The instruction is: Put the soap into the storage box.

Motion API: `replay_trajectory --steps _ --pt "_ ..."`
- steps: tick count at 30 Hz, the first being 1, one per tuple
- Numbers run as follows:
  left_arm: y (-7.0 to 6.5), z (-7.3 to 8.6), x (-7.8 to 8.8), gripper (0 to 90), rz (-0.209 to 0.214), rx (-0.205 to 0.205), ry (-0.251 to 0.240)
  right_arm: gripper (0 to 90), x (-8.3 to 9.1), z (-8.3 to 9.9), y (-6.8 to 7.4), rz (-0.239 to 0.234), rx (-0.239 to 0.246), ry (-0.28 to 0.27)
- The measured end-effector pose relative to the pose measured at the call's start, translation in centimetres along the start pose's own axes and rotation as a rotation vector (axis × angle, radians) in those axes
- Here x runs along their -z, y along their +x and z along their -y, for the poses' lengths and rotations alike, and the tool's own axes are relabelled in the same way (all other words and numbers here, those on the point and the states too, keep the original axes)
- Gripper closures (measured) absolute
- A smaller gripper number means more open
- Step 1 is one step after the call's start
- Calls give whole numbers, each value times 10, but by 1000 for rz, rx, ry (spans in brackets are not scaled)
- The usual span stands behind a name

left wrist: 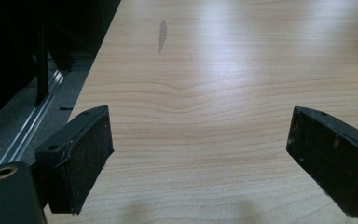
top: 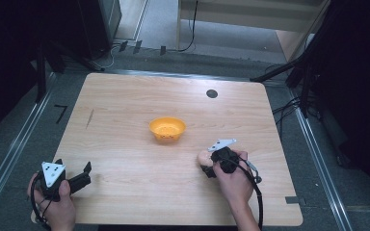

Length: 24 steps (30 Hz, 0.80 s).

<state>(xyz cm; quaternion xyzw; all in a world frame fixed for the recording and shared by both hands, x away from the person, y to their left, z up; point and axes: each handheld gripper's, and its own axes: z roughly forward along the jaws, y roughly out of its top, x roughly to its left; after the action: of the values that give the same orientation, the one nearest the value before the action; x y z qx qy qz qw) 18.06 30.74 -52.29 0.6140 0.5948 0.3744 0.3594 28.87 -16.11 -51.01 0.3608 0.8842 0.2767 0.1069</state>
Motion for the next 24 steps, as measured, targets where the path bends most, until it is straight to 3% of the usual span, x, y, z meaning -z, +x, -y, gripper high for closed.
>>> replay_trajectory --steps 3,13,24 --pt "0 0 0 73 -1 -1 -1 336 2 -2 -1 -6 13 -11" --pt "0 0 0 73 2 2 1 336 12 -22 -3 -11 135 -18" --pt "1 0 0 73 7 2 -4 336 17 -46 -10 -37 221 -19"
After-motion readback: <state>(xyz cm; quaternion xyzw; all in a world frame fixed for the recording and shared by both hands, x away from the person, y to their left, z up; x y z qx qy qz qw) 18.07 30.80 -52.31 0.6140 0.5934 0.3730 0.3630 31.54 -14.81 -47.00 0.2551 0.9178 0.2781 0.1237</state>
